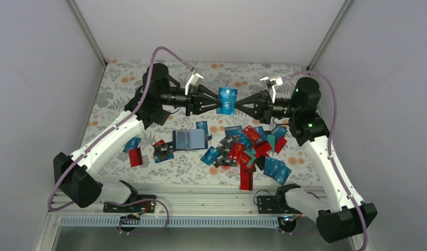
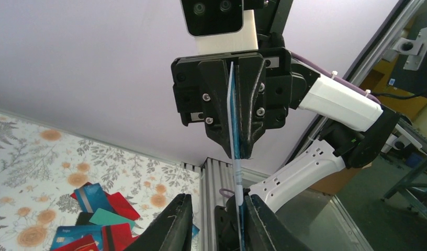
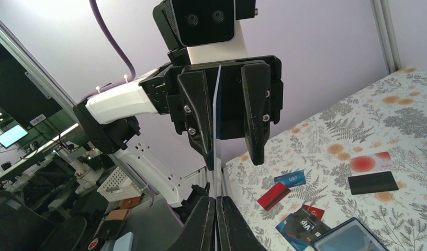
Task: Put the credit cards into the card holder
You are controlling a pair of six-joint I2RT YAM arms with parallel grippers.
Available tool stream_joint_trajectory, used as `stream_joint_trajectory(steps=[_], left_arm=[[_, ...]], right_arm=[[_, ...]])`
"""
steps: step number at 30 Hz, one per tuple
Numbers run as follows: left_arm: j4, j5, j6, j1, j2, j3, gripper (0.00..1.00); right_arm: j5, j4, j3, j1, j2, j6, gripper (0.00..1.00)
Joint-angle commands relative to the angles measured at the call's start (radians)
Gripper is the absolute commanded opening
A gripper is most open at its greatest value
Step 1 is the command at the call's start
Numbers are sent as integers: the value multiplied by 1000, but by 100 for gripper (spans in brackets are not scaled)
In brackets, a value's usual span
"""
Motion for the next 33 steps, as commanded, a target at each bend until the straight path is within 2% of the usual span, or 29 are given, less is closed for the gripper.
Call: stream_joint_trajectory(steps=[1, 17, 24, 30, 33], left_arm=[[-59, -7, 63, -3, -18, 52, 24], [-161, -44, 119, -2, -16, 83, 15], [-136, -48, 101, -2, -26, 64, 14], [-110, -45, 80, -2, -31, 57, 9], [-113, -43, 83, -2, -36, 53, 3]], right_arm=[[-8, -33, 35, 13, -1, -37, 4], [26, -73, 52, 22, 3, -77, 4], [26, -81, 49, 24, 0, -85, 4], [28, -87, 44, 26, 2, -91, 4], [32, -88, 46, 27, 6, -90, 4]])
